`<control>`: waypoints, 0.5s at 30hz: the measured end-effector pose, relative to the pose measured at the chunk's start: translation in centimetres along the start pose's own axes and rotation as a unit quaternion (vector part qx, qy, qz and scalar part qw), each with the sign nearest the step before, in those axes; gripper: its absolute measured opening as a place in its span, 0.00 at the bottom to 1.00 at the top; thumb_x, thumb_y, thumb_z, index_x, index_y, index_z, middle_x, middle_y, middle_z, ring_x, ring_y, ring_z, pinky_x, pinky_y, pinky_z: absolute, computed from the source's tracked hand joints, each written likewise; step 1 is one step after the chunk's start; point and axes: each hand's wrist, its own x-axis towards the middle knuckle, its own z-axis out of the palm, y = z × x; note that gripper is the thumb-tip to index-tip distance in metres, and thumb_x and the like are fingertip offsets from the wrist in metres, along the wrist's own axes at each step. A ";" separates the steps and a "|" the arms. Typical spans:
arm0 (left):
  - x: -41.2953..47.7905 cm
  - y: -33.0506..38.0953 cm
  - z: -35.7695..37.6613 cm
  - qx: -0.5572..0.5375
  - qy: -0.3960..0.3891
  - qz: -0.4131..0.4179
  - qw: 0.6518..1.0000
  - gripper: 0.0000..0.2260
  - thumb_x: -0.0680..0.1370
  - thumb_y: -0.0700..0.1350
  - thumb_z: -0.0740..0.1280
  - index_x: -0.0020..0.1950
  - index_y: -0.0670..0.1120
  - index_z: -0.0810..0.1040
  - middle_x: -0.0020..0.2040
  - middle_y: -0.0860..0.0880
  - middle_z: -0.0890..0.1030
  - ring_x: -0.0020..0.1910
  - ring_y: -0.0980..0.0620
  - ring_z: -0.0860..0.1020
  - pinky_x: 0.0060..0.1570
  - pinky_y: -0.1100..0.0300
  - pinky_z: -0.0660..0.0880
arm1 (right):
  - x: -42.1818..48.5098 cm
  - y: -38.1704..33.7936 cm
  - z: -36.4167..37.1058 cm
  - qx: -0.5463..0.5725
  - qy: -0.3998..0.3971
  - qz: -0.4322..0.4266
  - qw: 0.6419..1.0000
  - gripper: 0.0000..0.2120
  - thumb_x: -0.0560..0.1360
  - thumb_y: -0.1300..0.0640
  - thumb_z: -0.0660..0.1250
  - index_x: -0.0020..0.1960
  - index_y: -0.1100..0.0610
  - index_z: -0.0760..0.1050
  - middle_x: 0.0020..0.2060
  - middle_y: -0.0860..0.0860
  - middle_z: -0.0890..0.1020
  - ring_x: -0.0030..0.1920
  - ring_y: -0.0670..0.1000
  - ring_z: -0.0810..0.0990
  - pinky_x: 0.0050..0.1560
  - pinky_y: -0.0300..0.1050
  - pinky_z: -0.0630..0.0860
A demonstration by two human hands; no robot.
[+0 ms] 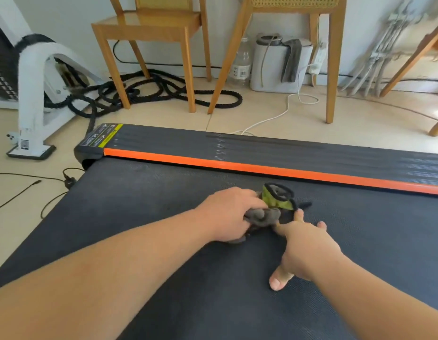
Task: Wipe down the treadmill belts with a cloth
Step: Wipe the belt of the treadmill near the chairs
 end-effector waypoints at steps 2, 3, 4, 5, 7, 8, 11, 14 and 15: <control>0.3 -2.8 -1.3 0.105 0.021 -0.110 0.988 0.14 0.77 0.46 0.67 0.63 0.57 0.77 0.62 0.56 0.76 0.64 0.46 0.71 0.57 0.49 0.75 | 0.0 0.0 0.0 0.002 -0.002 0.001 1.000 0.67 0.59 0.42 0.86 0.80 0.31 0.41 0.82 0.47 0.35 0.79 0.72 0.39 0.70 0.77 0.65; 0.4 -3.6 -1.8 0.132 0.045 -0.176 0.974 0.13 0.78 0.48 0.66 0.62 0.56 0.77 0.62 0.55 0.77 0.64 0.46 0.70 0.57 0.49 0.74 | 0.1 0.0 0.1 0.004 -0.003 0.002 1.000 0.67 0.59 0.42 0.86 0.80 0.31 0.39 0.82 0.47 0.35 0.79 0.72 0.39 0.70 0.77 0.65; 0.6 -3.8 -1.9 0.133 0.069 -0.229 0.962 0.10 0.79 0.49 0.66 0.60 0.55 0.77 0.61 0.55 0.77 0.63 0.45 0.70 0.57 0.49 0.74 | 0.1 -0.1 0.0 0.006 -0.004 0.003 1.000 0.68 0.59 0.42 0.86 0.80 0.31 0.39 0.81 0.47 0.35 0.79 0.72 0.39 0.70 0.77 0.65; 0.9 -3.1 -1.7 0.110 0.089 -0.259 0.955 0.06 0.79 0.49 0.66 0.56 0.54 0.77 0.60 0.53 0.78 0.62 0.44 0.70 0.56 0.49 0.73 | 0.2 -0.1 0.0 0.006 -0.005 0.004 1.000 0.68 0.59 0.42 0.86 0.80 0.31 0.39 0.81 0.47 0.35 0.79 0.72 0.39 0.70 0.78 0.64; 1.3 -0.2 -0.7 0.027 0.104 -0.248 0.963 0.03 0.78 0.49 0.66 0.49 0.55 0.73 0.56 0.51 0.79 0.59 0.43 0.71 0.52 0.51 0.73 | 0.1 -0.1 -0.2 0.007 0.002 0.005 1.000 0.68 0.58 0.43 0.86 0.80 0.32 0.42 0.82 0.47 0.36 0.79 0.71 0.39 0.69 0.78 0.64; 1.1 1.3 0.0 0.004 0.099 -0.205 0.974 0.03 0.77 0.49 0.67 0.49 0.56 0.74 0.55 0.51 0.79 0.57 0.43 0.71 0.52 0.51 0.73 | 0.0 -0.1 -0.3 0.010 0.004 0.008 1.000 0.67 0.57 0.43 0.87 0.81 0.33 0.45 0.82 0.47 0.37 0.80 0.71 0.39 0.69 0.77 0.65; -1.6 3.1 1.3 0.021 0.048 -0.042 0.998 0.12 0.77 0.46 0.66 0.59 0.56 0.77 0.57 0.56 0.77 0.54 0.47 0.69 0.49 0.52 0.75 | -0.1 -0.2 -0.3 0.003 0.000 0.009 1.000 0.60 0.57 0.43 0.87 0.81 0.43 0.58 0.83 0.49 0.40 0.80 0.70 0.41 0.71 0.75 0.64; -1.6 -1.2 -0.2 0.131 0.043 -0.034 0.990 0.16 0.76 0.46 0.65 0.64 0.56 0.76 0.60 0.56 0.75 0.57 0.48 0.69 0.46 0.55 0.70 | -0.1 -0.1 -0.2 0.006 -0.011 0.006 1.000 0.66 0.58 0.43 0.86 0.81 0.33 0.45 0.82 0.47 0.35 0.80 0.70 0.38 0.71 0.76 0.63; -1.2 -2.9 -1.0 0.156 0.048 -0.089 0.983 0.16 0.76 0.48 0.67 0.64 0.56 0.76 0.61 0.56 0.76 0.59 0.47 0.69 0.47 0.55 0.70 | 0.0 -0.2 -0.2 0.008 -0.012 0.007 1.000 0.67 0.58 0.43 0.86 0.80 0.31 0.41 0.81 0.47 0.34 0.80 0.71 0.38 0.71 0.77 0.63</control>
